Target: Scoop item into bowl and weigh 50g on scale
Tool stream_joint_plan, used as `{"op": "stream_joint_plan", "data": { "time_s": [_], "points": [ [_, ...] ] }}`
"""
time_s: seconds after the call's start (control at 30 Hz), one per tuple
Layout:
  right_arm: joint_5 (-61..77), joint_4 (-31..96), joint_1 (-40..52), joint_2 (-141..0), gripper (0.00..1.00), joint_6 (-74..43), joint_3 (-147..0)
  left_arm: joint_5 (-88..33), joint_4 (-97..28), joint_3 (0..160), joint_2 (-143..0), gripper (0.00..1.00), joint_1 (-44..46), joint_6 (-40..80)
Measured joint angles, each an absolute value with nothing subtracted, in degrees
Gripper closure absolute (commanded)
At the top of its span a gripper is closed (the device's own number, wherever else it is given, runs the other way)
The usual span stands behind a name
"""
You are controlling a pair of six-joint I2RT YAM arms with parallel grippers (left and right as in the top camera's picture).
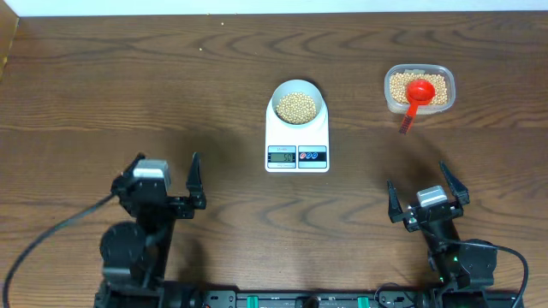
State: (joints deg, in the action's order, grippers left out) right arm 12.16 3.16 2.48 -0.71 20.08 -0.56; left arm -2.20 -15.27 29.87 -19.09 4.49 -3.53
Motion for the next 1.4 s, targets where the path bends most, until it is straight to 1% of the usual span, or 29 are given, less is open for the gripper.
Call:
{"op": "stream_joint_plan", "data": {
  "time_s": [0.33, 0.57, 1.07, 1.4],
  "points": [
    [12.2, 3.2, 2.5, -0.7, 0.01, 20.1, -0.6, -1.0, -4.5, 14.5, -8.1, 0.07, 2.7, -4.6],
    [12.2, 3.2, 2.5, -0.7, 0.01, 20.1, -0.6, 0.2, -2.5, 7.8, -2.7, 0.06, 1.9, -4.8],
    [12.2, 3.2, 2.5, -0.7, 0.01, 20.1, -0.6, 1.5, -2.0, 1.6, -0.6, 0.06, 1.5, -4.8],
    [12.2, 3.2, 2.5, -0.7, 0.01, 20.1, -0.6, 1.5, -1.9, 1.4, -0.6, 0.07, 1.5, -4.8]
  ]
}}
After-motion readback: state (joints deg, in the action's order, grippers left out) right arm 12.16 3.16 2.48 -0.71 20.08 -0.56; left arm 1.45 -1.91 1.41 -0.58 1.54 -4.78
